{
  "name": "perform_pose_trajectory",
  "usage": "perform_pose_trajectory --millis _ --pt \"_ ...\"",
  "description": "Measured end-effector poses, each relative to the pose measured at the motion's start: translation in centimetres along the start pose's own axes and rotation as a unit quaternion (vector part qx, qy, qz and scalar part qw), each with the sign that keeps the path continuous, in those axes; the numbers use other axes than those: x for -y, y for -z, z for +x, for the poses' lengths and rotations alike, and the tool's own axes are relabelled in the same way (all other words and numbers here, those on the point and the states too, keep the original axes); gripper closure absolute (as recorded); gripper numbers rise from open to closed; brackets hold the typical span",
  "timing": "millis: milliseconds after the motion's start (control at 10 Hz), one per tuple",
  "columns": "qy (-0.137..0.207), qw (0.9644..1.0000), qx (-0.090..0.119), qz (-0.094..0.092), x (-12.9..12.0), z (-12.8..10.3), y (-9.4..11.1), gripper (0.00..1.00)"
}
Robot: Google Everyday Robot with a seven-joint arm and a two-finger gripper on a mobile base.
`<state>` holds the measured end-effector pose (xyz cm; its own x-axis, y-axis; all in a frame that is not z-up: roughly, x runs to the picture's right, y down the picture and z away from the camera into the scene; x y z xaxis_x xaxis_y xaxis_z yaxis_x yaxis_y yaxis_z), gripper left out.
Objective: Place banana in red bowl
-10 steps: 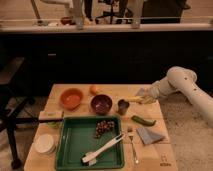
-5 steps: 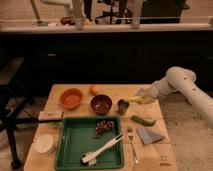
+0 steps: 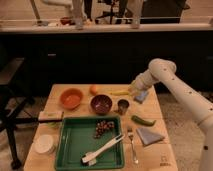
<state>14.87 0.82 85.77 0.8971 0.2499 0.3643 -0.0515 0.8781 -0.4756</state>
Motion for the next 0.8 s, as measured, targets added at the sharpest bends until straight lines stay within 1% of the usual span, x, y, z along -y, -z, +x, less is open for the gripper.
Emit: perform_pose_trajectory --millis 100,300,500,600,800 --pt "0.01 0.9999 0.0 0.001 0.9 -1.2 -0.6 1.0" --pt "0.021 0.9997 -0.005 0.011 1.3 -2.4 -1.0 1.0" --pt "0.018 0.9996 -0.006 0.022 0.9 -3.7 -1.6 1.0" --pt "0.015 0.9996 -0.001 0.025 0.4 -5.0 -2.4 1.0" --pt "0.013 0.9997 0.008 0.021 -0.3 -6.7 -3.3 1.0"
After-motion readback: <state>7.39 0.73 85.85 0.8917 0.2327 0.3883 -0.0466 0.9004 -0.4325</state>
